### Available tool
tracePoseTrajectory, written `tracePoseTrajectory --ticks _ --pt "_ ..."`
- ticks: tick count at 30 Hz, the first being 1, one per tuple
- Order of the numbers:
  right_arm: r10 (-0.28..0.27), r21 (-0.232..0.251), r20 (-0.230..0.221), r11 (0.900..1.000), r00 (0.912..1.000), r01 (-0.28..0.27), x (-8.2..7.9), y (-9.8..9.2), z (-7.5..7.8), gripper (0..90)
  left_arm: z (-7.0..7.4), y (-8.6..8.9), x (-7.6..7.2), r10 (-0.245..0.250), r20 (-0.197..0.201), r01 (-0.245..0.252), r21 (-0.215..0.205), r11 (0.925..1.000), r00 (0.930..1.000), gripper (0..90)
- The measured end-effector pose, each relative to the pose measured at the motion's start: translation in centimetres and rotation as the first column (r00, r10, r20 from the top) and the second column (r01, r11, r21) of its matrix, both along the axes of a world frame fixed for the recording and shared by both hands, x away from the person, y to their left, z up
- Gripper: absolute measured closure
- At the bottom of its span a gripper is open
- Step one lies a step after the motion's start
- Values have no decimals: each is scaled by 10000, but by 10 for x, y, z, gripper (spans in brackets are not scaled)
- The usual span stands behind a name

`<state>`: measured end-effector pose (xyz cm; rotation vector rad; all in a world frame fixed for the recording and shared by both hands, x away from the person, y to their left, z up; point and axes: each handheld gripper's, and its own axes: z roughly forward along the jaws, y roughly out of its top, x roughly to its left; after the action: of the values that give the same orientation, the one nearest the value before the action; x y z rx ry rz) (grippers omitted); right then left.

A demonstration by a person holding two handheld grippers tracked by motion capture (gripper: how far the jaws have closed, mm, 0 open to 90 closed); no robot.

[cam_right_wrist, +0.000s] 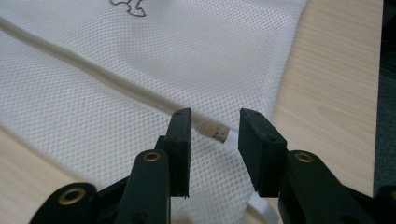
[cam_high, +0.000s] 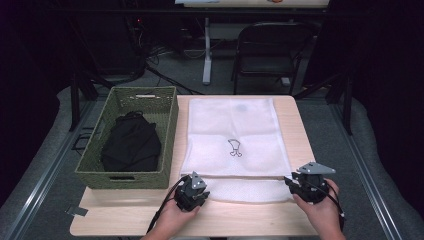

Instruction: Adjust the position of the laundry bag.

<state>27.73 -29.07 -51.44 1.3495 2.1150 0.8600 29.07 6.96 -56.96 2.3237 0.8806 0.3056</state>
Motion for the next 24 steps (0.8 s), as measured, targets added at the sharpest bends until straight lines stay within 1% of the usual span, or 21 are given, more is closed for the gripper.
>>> tracePoseTrajectory --ticks 1,4,5,6,7,8,10,11,12,13,14,15,17,19,20,24 --pt "-72 -35 -8 10000 10000 72 5 0 0 653 0 0 0 3 7 -3 32 10000 10000 760" --pt "-266 109 -225 9996 9994 268 21 -2 -2 672 -1 1 1 -30 -1 30 -52 10000 10000 768" --pt "-381 100 -353 9992 9987 385 32 -4 -5 680 -1 1 1 -25 4 25 -63 10000 10000 777" --pt "-501 151 -425 9986 9978 508 37 -5 -6 683 -1 1 1 -13 19 13 -39 10000 10000 779" --pt "-501 151 -425 9986 9978 508 37 -5 -6 683 -1 2 1 -29 24 29 -39 10000 10000 779" --pt "-581 194 -453 9981 9973 590 42 -7 -7 686 -1 2 1 -10 5 10 -70 10000 10000 783" --pt "-856 322 -656 9956 9942 878 52 -11 -10 694 -1 2 1 -19 28 19 -51 10000 10000 787" --pt "-1053 383 -782 9934 9914 1086 61 -15 -13 709 -2 2 0 -11 21 11 -72 10000 10000 791" --pt "-1053 383 -782 9934 9914 1086 61 -15 -13 709 -2 2 0 -21 31 21 -76 10000 10000 791" --pt "-1239 297 -935 9914 9879 1272 70 -17 -18 713 -2 2 0 -45 31 46 -107 9999 10000 793" --pt "-1239 297 -935 9914 9879 1272 70 -17 -18 713 -2 2 0 -51 33 51 -116 9999 10000 793" --pt "-1435 200 -1154 9890 9829 1467 75 -19 -23 714 -2 3 0 -57 28 57 -94 9999 10000 795" --pt "-1494 185 -1220 9881 9812 1527 78 -19 -24 713 -2 3 1 -55 -5 55 -142 9999 10000 795" --pt "-1598 284 -1372 9859 9776 1652 85 -22 -28 712 -3 3 1 -60 -47 59 -214 9998 10000 796" --pt "-1598 284 -1372 9859 9776 1652 85 -22 -28 712 -2 4 2 -73 -14 73 -156 9999 10000 796" --pt "-1748 493 -1458 9818 9737 1836 96 -24 -31 680 -3 3 1 -44 -44 43 -226 9997 10000 799"
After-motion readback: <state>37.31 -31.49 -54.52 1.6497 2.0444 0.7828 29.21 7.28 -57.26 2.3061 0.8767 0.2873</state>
